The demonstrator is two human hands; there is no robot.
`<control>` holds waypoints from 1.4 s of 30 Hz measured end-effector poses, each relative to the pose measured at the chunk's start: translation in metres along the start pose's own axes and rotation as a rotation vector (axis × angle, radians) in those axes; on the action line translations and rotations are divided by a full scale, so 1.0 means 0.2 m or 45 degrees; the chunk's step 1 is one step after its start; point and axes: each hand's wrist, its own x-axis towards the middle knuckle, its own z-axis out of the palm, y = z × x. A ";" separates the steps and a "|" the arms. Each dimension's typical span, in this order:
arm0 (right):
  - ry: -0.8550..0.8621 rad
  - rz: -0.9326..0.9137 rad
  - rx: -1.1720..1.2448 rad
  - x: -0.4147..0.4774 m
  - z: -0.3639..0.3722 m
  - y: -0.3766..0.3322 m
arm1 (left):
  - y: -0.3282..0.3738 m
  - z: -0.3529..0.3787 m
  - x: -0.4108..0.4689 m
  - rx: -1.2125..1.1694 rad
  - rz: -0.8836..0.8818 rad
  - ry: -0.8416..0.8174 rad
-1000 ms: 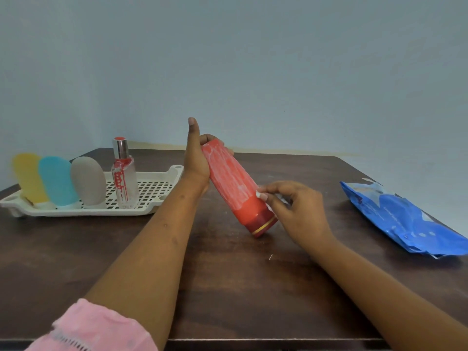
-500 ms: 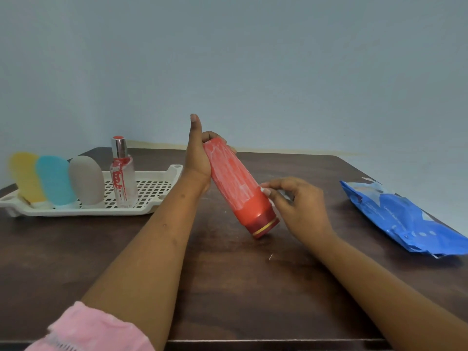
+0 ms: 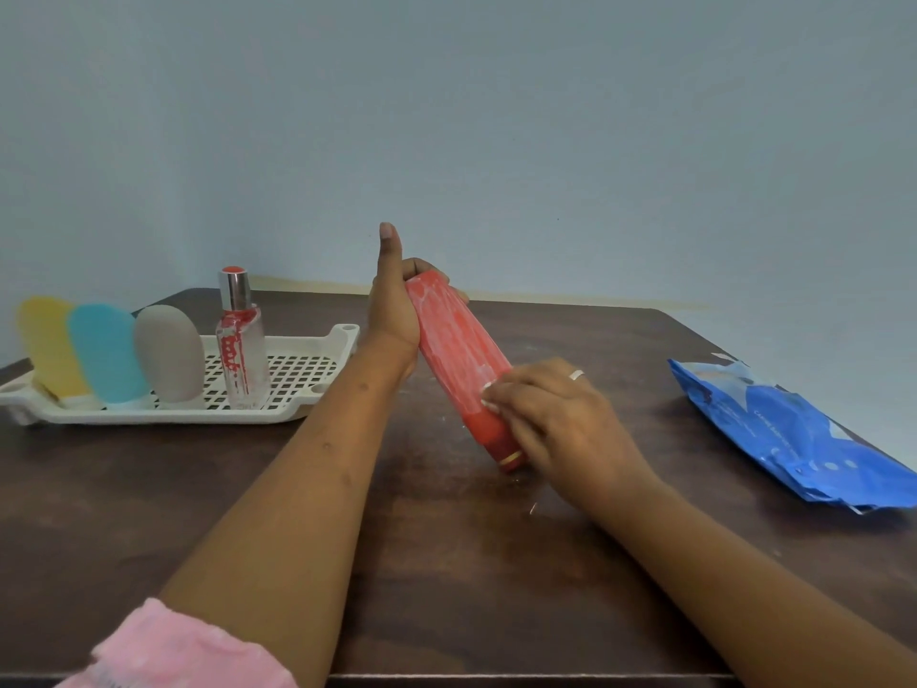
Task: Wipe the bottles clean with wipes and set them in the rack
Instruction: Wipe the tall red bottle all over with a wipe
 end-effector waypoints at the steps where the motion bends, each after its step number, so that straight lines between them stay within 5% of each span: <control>1: -0.005 -0.007 0.001 0.00 0.00 0.00 | 0.00 0.00 0.00 0.020 -0.004 0.014; 6: 0.108 0.163 0.002 0.03 0.01 0.04 | -0.02 -0.01 0.01 0.098 -0.022 0.062; 13: -0.122 -0.396 -0.253 0.00 0.04 -0.05 | -0.04 -0.02 0.02 0.170 -0.065 0.136; 19: -0.211 -0.553 -0.401 -0.01 0.03 -0.08 | -0.04 -0.03 0.02 0.231 -0.062 0.137; 35: 0.193 0.345 0.080 0.03 0.02 0.04 | -0.02 0.01 0.01 -0.022 0.043 -0.012; 42: 0.208 0.720 0.315 0.02 0.00 0.07 | 0.00 0.06 0.00 -0.010 0.077 -0.087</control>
